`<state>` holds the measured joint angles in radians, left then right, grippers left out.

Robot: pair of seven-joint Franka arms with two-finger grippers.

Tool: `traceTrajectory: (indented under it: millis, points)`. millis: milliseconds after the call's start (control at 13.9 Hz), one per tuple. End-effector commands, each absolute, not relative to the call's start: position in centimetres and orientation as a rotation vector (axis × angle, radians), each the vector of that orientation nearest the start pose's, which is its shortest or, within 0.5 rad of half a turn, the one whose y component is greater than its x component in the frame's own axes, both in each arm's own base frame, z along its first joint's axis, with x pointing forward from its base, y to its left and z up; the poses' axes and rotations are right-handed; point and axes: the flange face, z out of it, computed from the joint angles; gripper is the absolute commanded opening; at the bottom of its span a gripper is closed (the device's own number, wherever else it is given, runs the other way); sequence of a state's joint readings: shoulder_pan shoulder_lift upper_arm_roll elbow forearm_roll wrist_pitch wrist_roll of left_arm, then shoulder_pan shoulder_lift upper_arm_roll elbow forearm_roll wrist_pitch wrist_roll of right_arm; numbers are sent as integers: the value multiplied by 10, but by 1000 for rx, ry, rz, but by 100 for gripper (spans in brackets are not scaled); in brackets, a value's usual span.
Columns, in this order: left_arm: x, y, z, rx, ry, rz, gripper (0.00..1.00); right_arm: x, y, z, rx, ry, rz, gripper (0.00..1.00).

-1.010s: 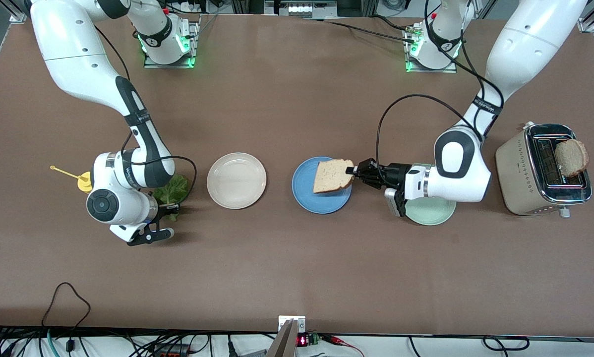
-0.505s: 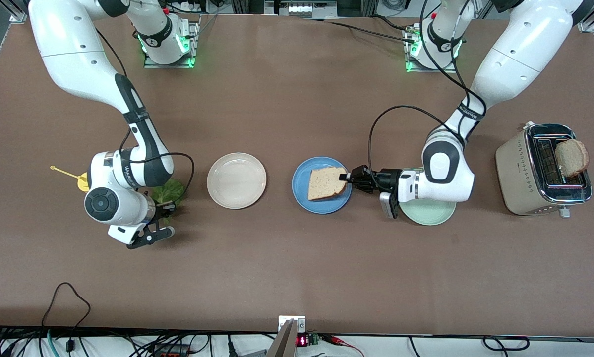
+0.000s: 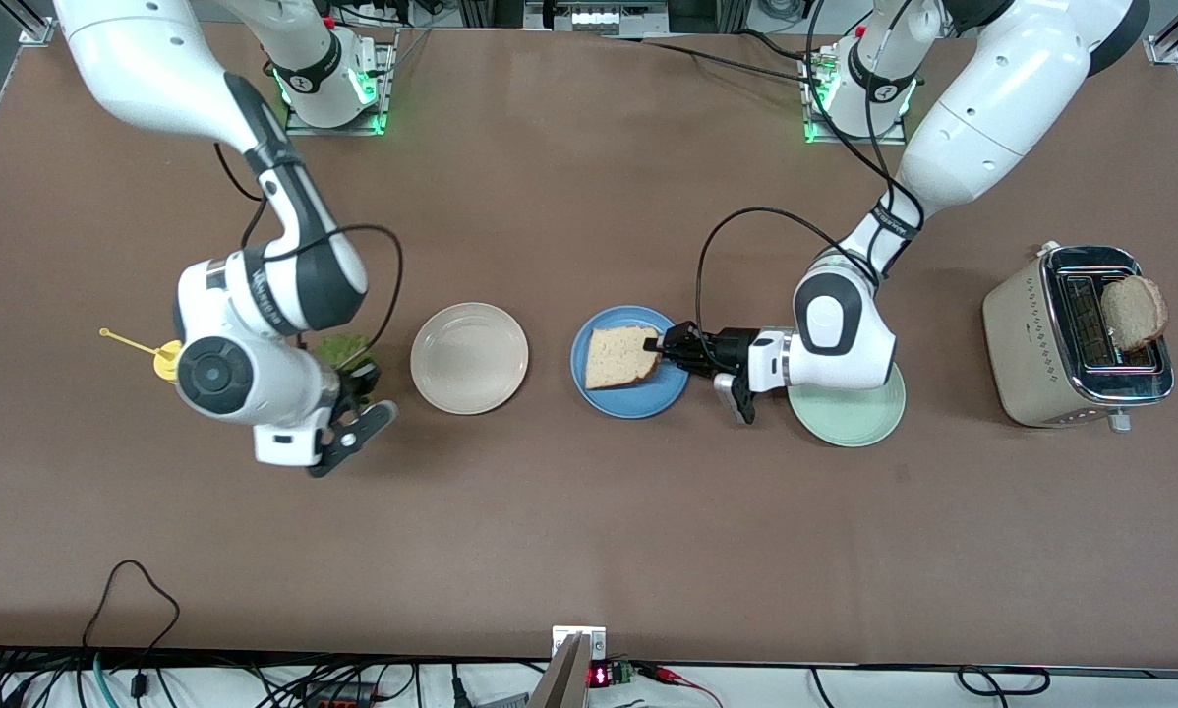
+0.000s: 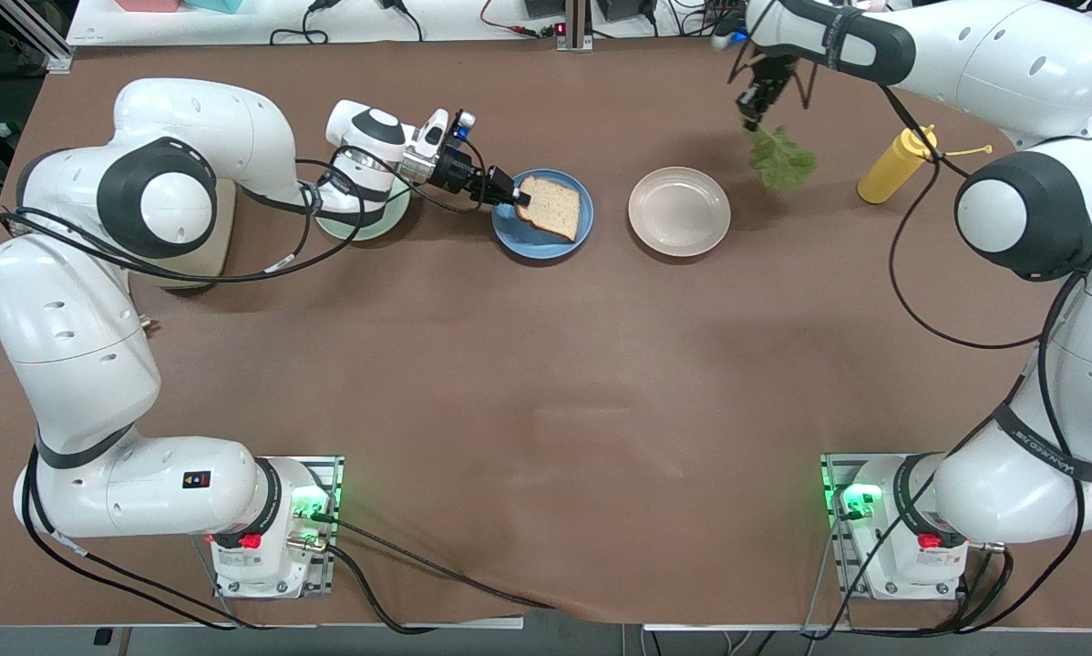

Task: Make sandwich in blue plate with both arms
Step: 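Lift the lettuce with the right gripper while the left gripper withdraws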

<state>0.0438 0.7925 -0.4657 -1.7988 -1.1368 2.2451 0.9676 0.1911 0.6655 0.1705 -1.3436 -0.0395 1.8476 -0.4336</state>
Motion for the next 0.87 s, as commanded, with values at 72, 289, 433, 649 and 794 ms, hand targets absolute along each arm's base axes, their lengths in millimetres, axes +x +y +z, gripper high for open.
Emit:
traceTrajectory:
  millis: [72,289,433,649,794]
  points:
    - [578,-250,158,1998,-413,57,100,665,284,361,-2682,-1291,143,0]
    - [579,-233,189,2080,-591,74,100,654,318,378,-2617,-1347,87,0]
    - [583,-225,215,2135,-756,68,100,647,338,380,-2582,-1376,59,0]
    - [586,-195,239,2177,-909,-6,100,634,384,379,-2546,-1420,-57,0]
    - [589,-176,271,2245,-1046,-56,100,631,412,365,-2517,-1429,-159,0]
